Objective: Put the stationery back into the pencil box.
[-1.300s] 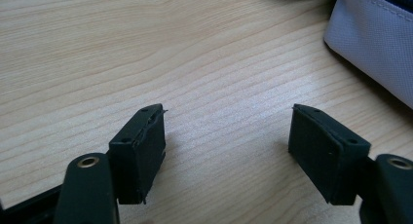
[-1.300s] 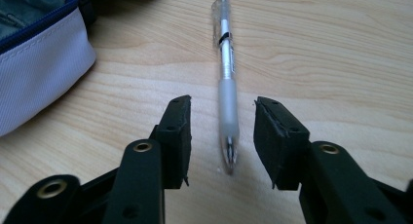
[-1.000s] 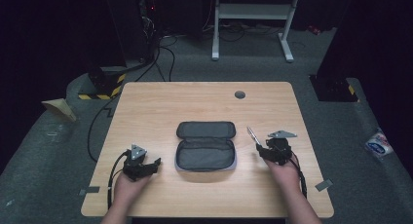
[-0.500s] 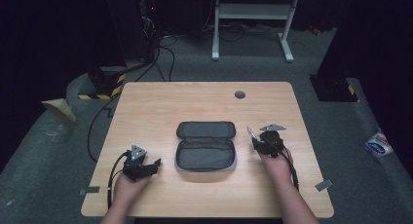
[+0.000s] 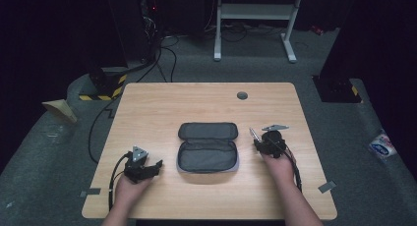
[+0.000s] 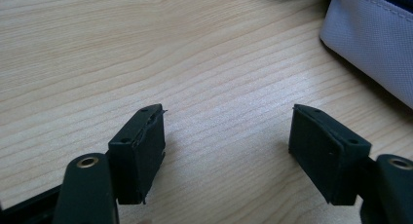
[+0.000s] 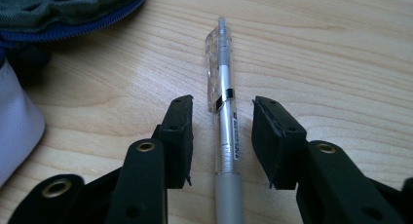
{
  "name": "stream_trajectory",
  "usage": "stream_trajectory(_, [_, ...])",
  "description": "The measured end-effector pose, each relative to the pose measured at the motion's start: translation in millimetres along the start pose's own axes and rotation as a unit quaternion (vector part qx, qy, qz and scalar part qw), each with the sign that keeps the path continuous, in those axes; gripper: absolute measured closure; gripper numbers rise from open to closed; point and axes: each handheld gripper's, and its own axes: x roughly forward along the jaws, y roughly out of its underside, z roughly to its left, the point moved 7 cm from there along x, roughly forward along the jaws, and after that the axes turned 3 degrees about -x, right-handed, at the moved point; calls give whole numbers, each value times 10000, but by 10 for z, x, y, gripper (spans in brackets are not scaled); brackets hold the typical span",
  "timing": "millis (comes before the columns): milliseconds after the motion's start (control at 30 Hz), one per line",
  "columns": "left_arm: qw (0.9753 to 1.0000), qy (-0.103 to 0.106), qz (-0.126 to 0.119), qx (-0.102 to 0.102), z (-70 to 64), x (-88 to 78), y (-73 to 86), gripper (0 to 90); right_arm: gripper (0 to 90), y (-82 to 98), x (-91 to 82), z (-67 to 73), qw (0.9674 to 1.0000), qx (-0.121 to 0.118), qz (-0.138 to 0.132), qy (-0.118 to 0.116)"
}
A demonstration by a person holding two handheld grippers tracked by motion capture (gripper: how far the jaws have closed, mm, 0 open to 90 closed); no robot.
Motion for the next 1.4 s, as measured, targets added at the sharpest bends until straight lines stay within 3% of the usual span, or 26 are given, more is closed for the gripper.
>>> stream_trajectory(133, [10000,-4,-3,-6,-1,1,-1,292,648,0,0,20,9998,-189,19,74])
stream_trajectory(367, [10000,6,7,-16,-7,-1,2,292,708,7,-12,25,9998,-144,59,83])
stream_trajectory(533, [10000,9,-7,-2,-7,5,-4,292,775,14,-23,31,9997,-242,81,68])
stream_trajectory(833, [10000,23,2,4,-9,4,-4,293,782,21,-28,45,9993,-362,60,86])
stream_trajectory(1100, [10000,13,-5,-2,-10,6,-5,293,786,25,-60,43,9995,-298,70,83])
stream_trajectory(1400, [10000,8,-4,19,-15,-3,3,293,786,-11,-172,35,9994,-294,-152,21])
